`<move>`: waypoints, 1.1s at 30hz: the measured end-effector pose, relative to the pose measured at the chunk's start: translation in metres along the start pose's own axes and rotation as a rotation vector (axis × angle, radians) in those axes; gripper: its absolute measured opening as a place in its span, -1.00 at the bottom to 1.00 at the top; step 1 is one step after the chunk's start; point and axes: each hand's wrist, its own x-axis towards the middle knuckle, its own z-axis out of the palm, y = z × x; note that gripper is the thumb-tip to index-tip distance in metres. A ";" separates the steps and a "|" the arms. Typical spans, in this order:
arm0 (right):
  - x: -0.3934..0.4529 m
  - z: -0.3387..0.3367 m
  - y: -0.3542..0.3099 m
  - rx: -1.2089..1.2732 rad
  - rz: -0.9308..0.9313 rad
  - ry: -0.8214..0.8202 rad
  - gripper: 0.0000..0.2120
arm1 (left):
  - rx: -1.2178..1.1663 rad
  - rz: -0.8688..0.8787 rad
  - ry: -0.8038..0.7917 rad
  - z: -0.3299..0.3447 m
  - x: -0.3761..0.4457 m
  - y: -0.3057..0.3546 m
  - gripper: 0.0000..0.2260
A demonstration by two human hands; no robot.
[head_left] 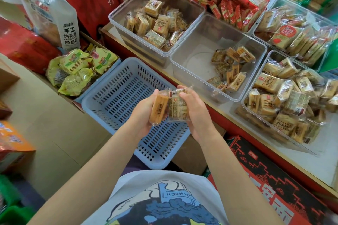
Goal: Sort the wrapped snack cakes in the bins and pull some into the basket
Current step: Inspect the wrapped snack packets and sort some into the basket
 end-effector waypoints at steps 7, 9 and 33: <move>0.005 -0.006 -0.008 0.053 0.010 0.057 -0.74 | -0.131 -0.051 -0.365 -0.020 0.004 0.014 -0.34; 0.008 -0.006 -0.008 0.071 0.027 0.082 -0.77 | -0.152 -0.036 -0.372 -0.022 0.006 0.016 -0.51; 0.103 0.024 -0.066 -0.097 0.012 -0.050 -0.61 | 0.086 0.311 -0.285 -0.017 0.091 0.100 -0.60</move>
